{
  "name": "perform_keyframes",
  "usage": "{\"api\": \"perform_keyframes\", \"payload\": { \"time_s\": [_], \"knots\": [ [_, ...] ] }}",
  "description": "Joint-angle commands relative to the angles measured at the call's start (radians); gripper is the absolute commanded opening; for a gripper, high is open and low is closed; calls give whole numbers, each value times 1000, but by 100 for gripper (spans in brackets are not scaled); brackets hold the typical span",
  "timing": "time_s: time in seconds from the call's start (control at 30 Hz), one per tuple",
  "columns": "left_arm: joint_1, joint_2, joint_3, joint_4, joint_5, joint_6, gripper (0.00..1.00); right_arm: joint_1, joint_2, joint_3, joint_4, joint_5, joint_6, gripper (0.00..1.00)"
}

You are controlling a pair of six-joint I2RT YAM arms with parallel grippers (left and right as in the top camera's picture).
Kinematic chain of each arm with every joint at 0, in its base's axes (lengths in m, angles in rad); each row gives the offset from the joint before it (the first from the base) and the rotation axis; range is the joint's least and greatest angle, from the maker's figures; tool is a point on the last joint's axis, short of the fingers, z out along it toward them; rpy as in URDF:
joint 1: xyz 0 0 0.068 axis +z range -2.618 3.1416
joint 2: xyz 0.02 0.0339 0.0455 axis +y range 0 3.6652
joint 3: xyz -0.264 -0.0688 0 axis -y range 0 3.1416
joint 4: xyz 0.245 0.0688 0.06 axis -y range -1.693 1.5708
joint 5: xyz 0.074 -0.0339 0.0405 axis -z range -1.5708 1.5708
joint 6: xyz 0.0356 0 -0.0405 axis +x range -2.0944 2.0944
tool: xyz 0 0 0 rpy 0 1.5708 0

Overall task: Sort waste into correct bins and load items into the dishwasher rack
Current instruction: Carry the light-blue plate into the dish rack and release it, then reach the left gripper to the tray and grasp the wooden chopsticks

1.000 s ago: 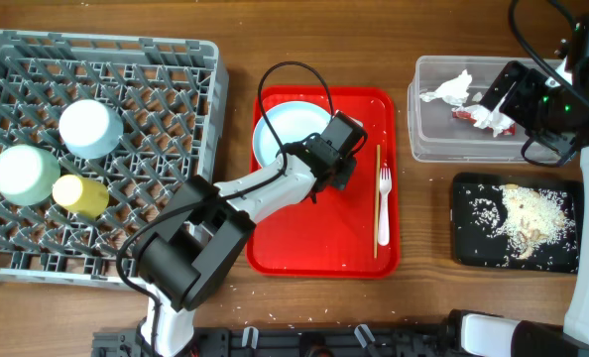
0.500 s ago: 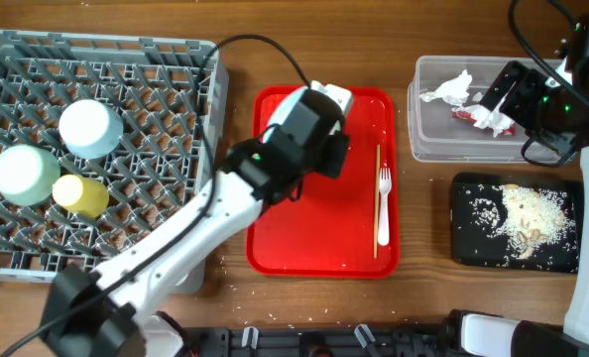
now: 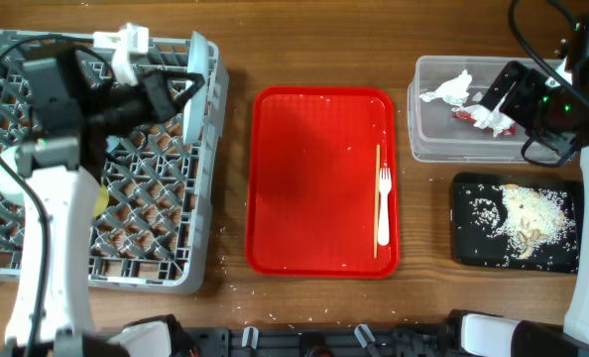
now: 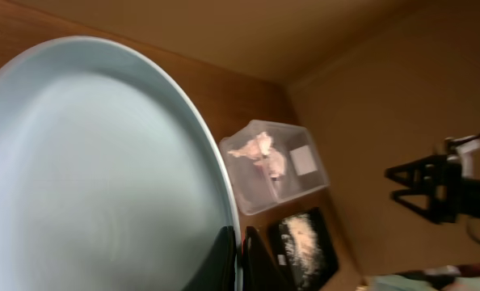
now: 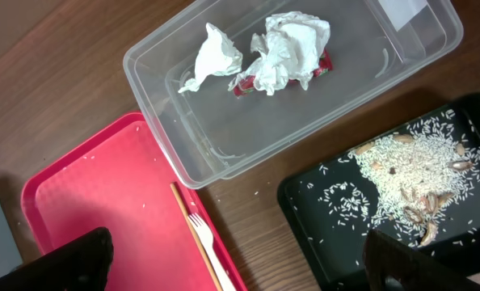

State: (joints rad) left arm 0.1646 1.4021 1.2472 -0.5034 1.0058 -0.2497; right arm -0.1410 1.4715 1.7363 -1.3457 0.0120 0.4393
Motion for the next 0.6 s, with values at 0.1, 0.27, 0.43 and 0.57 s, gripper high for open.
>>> {"api": "perform_keyframes", "payload": {
  "time_s": [0.1,0.27,0.43,0.57],
  "knots": [
    [159,218,-3,18,327,0,4,-2,11,5,2,10,-18,100],
    [219,278,-3,45,305,10,50,-2,11,5,2,10,-18,100],
    [275,257,-3,66,311,-28,100,-2,11,5,2,10,-18,100],
    [289,126,-3,60,276,-27,100,-2,11,5,2,11,-18,100]
  ]
}}
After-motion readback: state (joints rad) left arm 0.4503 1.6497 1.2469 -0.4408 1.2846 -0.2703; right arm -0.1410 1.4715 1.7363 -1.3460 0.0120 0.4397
